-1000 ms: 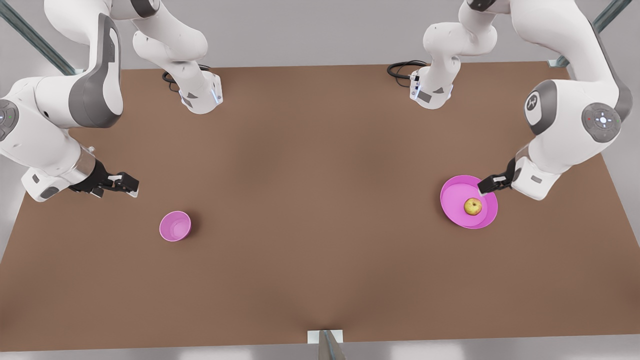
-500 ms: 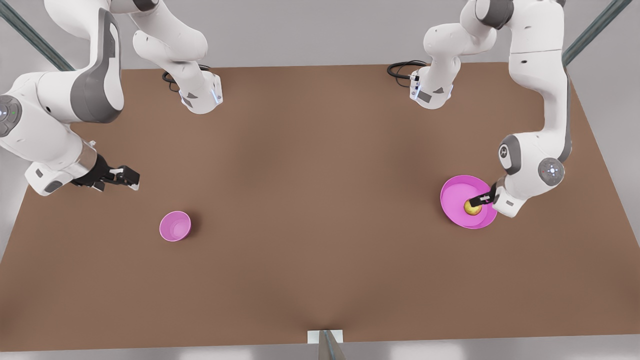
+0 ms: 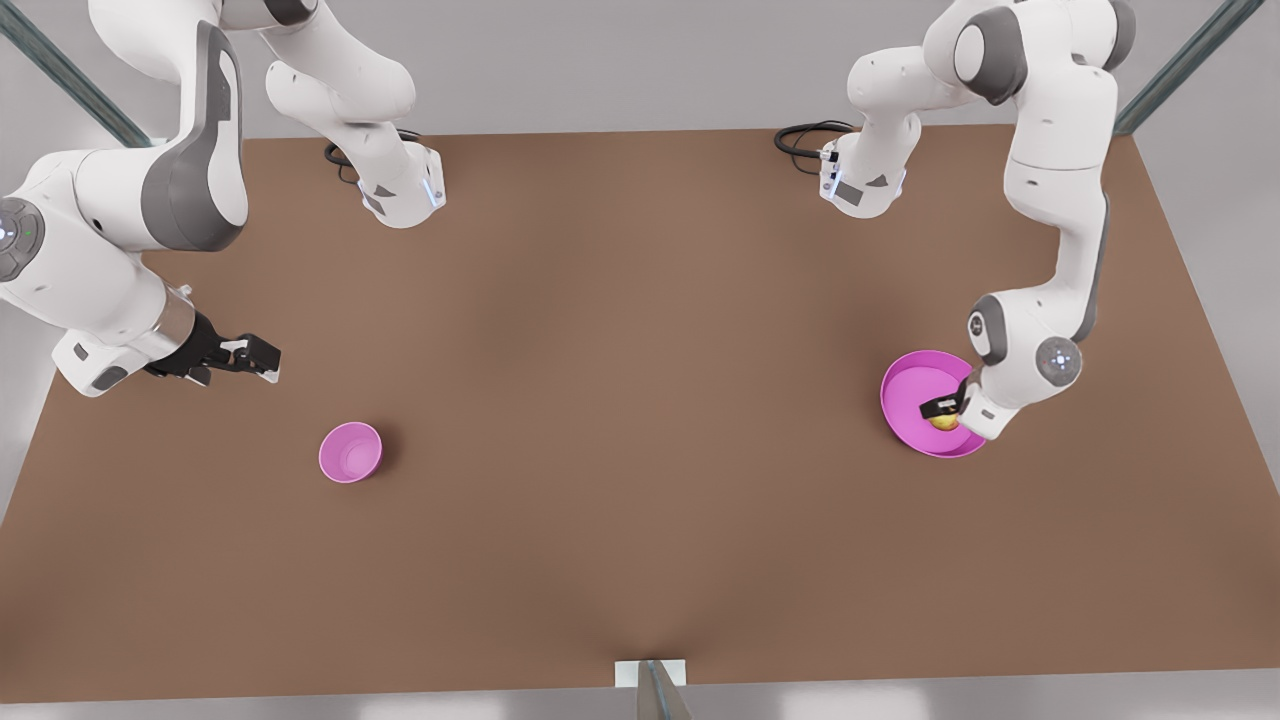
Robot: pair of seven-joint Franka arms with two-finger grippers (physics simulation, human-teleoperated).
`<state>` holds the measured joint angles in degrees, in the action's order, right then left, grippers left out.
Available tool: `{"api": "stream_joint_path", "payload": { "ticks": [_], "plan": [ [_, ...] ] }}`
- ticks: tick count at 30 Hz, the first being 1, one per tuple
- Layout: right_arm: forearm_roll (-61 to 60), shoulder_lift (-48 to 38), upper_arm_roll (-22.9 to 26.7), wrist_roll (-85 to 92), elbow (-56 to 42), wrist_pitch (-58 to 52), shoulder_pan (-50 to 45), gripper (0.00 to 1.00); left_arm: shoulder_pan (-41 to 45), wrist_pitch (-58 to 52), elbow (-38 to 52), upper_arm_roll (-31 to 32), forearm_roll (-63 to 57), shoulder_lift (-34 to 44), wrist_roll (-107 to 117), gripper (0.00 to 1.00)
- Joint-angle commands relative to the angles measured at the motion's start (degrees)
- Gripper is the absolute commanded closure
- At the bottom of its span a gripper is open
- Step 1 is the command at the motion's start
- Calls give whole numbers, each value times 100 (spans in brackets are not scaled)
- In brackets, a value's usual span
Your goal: Use the left arm to pick up the apple from the plate, transfer it to the gripper of the right arm, and then use the right arm to place it into the bowl
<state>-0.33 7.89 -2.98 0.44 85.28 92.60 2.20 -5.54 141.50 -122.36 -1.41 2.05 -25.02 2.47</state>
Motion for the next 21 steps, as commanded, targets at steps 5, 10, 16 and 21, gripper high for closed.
{"api": "stream_joint_path", "payload": {
  "ticks": [5,10,16,21],
  "plan": [
    [-11,2,8,70,-3,4,8,0,0,378,37,0,-20,-152,-326,0],
    [-11,19,8,79,-3,4,8,0,-18,378,55,0,-20,-161,-326,2],
    [-11,28,17,70,-3,4,17,0,0,378,55,0,-20,-205,-326,19],
    [-11,28,17,70,-3,4,8,0,0,378,55,0,-20,-214,-326,22]
  ]
}}
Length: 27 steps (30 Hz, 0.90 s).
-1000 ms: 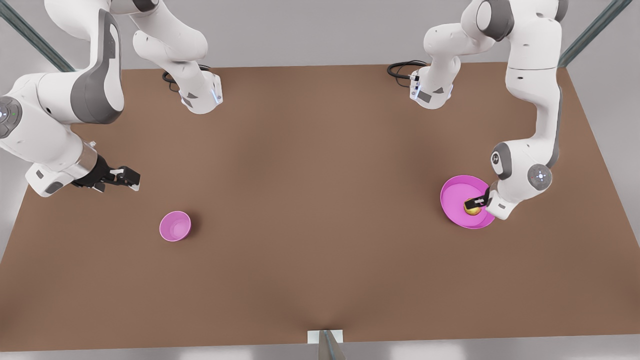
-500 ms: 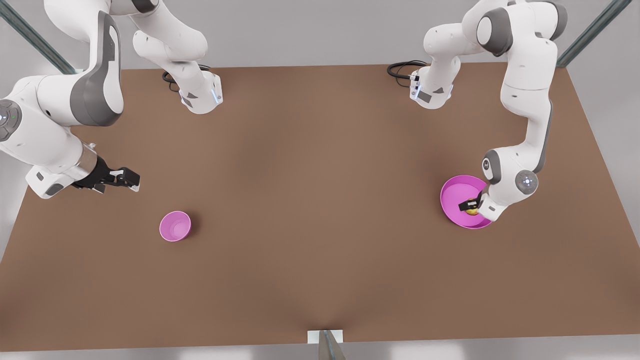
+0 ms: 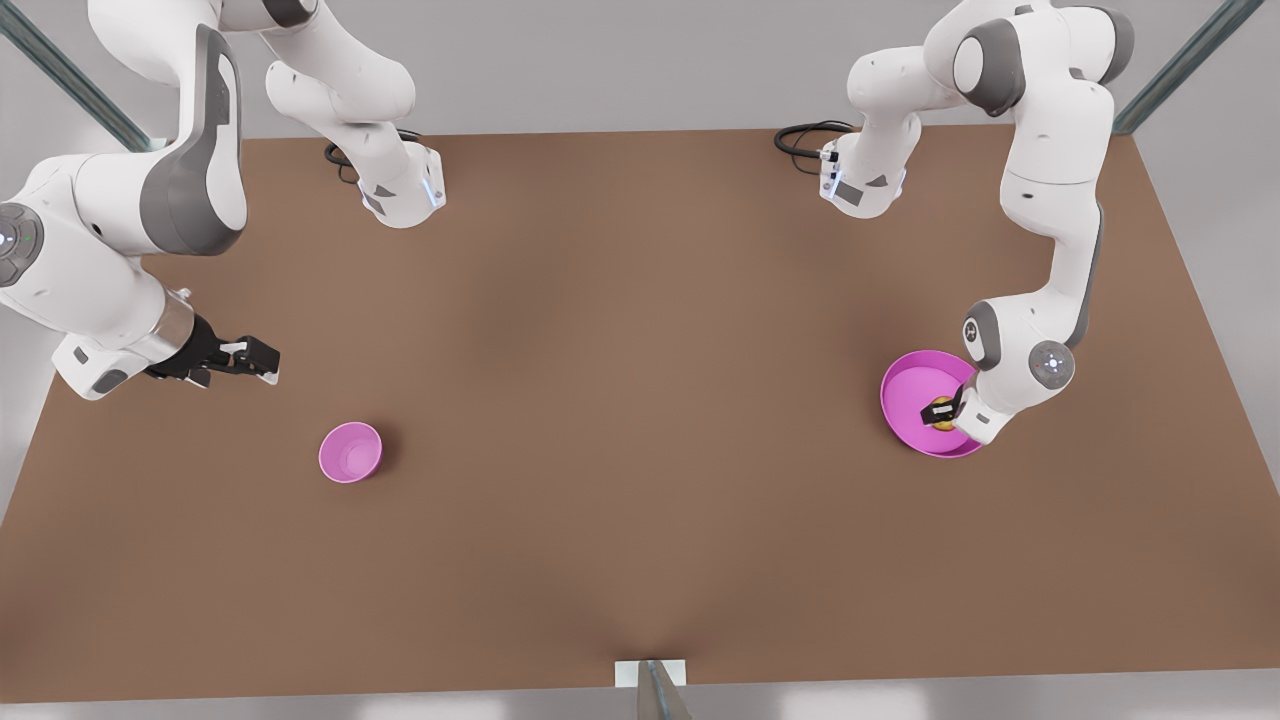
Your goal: Use the left arm to pick up the apple from the plate, transfer it to the gripper of the right arm, and then use the right arm to place it into the bowl
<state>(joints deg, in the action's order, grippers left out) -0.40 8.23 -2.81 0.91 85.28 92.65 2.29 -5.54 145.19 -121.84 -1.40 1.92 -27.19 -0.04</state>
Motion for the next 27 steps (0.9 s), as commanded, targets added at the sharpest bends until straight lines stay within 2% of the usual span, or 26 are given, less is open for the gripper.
{"api": "stream_joint_path", "payload": {
  "ticks": [1,6,7,10,13,16,17,19,20,22,24,25,27],
  "plan": [
    [-4,3,0,23,-3,-1,0,0,0,10,2,0,-8,-6,-75,22],
    [-4,3,0,32,-3,-1,0,0,0,10,2,0,-8,-76,-75,22],
    [5,3,0,32,-3,-1,0,0,0,10,2,0,-8,-76,-75,26],
    [-4,12,0,58,-3,-1,9,0,9,-8,99,0,-16,-41,-215,27],
    [-4,12,0,58,-3,-1,9,0,53,-166,380,26,-16,371,-804,27],
    [-4,12,0,58,-3,-10,0,0,791,-1554,934,131,10,1004,-910,28],
    [-4,12,0,67,-3,-10,0,0,818,-1607,1012,553,247,1101,-884,27],
    [-13,12,-18,67,-3,-10,-26,0,879,-2459,1697,1080,379,1005,-849,27],
    [-661,108,-53,23,-108,43,-35,0,1046,-2996,2138,1239,519,803,-866,28],
    [-1365,459,-97,23,-293,385,-123,0,1090,-2996,2296,1441,1494,680,-2358,28],
    [-2840,705,-106,23,-293,719,-114,0,1099,-2996,2805,1617,2477,144,-4405,28],
    [-3210,785,-123,23,-293,851,-167,0,1099,-2987,2981,1739,3118,-101,-4976,28],
    [-4415,1092,-150,31,-302,1106,-255,0,1099,-2750,3711,2294,3973,-779,-6367,28]
  ]
}}
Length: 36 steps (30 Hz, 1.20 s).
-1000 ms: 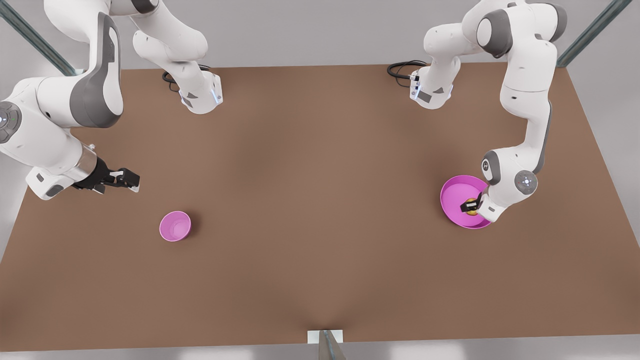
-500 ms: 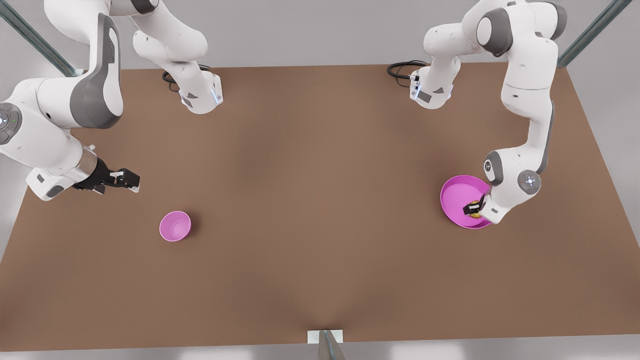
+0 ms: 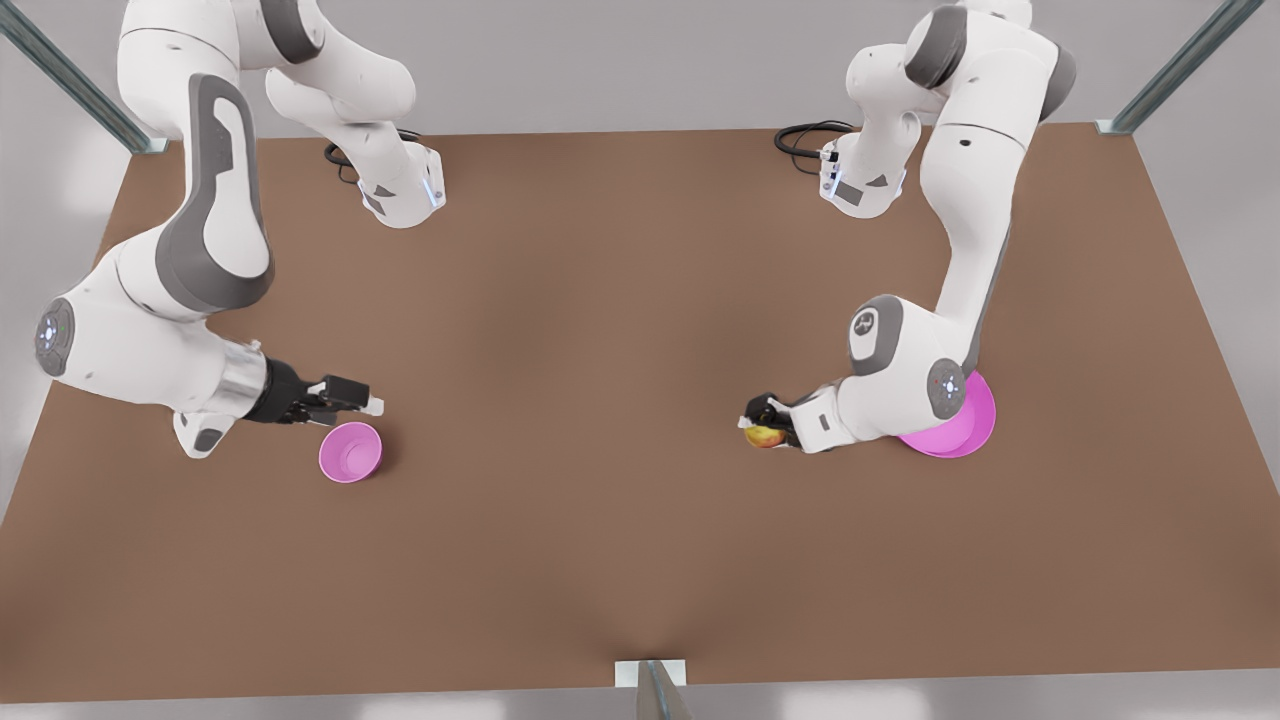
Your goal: Use the left arm to pick up the apple from the plate, transfer it to the gripper of the right arm, and then use the right arm to place it into the bowl
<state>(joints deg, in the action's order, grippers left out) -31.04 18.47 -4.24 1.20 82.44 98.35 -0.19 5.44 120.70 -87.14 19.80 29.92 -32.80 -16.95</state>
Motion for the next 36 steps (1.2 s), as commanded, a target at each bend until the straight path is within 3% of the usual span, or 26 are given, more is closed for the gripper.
{"api": "stream_joint_path", "payload": {
  "ticks": [1,3,8,11,12,13,18,36],
  "plan": [
    [-1844,235,-7,65,18,563,-78,0,9,-83,312,278,1639,-358,-5458,28],
    [-2468,411,-42,196,9,651,-104,0,45,375,338,507,2377,-543,-7014,36],
    [-3637,745,-95,741,35,844,-192,0,387,753,734,665,4214,-1018,-10170,38],
    [-3918,675,-165,1469,500,747,-131,0,694,1227,1085,674,4426,-1167,-10952,39],
    [-4050,561,-165,2007,940,756,-131,0,870,1430,1437,674,4434,-1430,-11242,44],
    [-4094,561,-165,2305,1098,747,-113,0,923,1614,1499,674,4434,-1448,-11401,50],
    [-4973,657,-279,3053,1468,809,-175,0,1169,2027,1604,771,4830,-1747,-11691,50],
    [-5984,1457,-464,4222,1397,949,-544,0,1468,2396,2017,1008,5006,-2160,-11682,50]
  ]
}}
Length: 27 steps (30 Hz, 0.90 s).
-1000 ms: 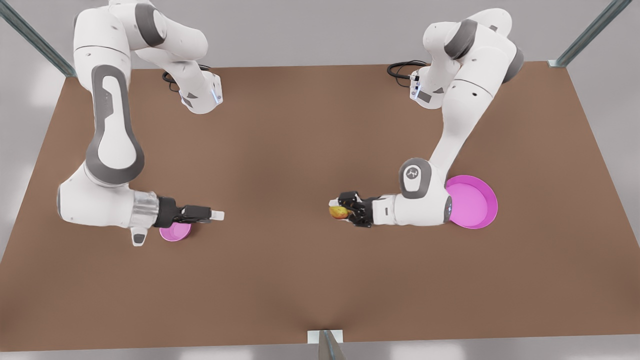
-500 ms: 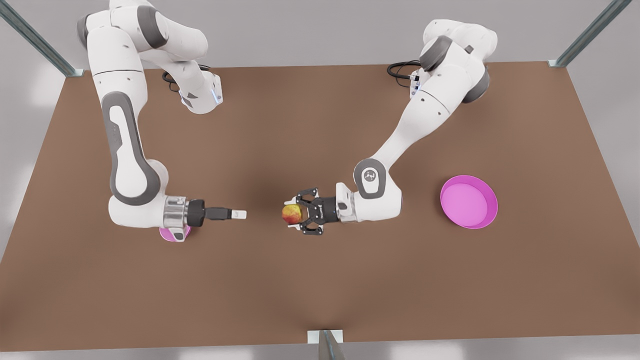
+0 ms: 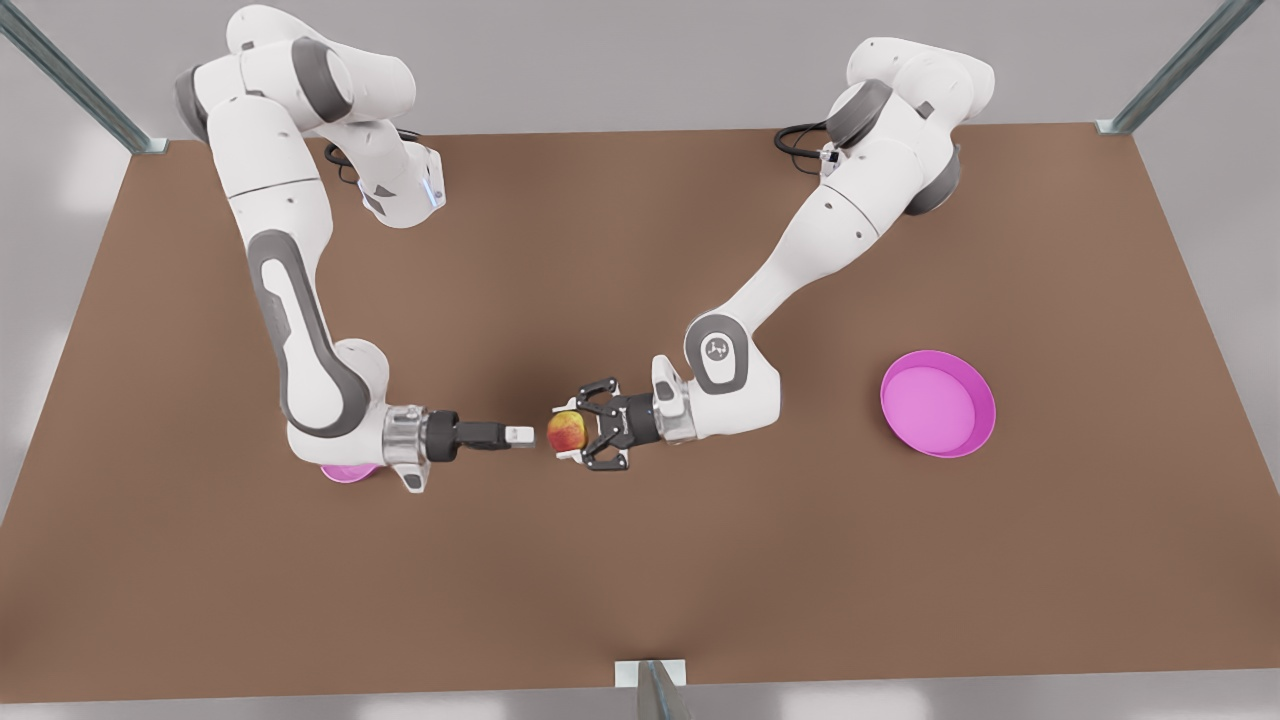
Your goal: Use the left arm to pick up the apple from the plate, transfer it to the gripper of the right arm, and then use the right arm to place it into the bowl
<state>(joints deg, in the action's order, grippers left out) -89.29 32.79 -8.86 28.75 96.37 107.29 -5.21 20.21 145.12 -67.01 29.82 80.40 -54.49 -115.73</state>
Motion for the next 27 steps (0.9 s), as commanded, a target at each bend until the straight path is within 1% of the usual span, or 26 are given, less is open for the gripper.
{"api": "stream_joint_path", "payload": {
  "ticks": [1,4,9,18,27],
  "plan": [
    [-221,26,-2,1493,-4,46,-50,0,0,-45,4,6,-42,9,-1804,50],
    [-238,26,-2,1493,-92,46,-41,0,0,-45,4,6,-42,9,-1812,50],
    [-238,307,-2,1994,-74,46,-68,0,0,-45,4,-3,-42,9,-1804,50],
    [-230,351,-116,2231,-57,11,-50,0,18,-45,4,-3,-33,9,-1813,50],
    [-344,439,-169,2381,-65,20,-270,0,185,157,180,6,2,-123,-1813,50]
  ]
}}
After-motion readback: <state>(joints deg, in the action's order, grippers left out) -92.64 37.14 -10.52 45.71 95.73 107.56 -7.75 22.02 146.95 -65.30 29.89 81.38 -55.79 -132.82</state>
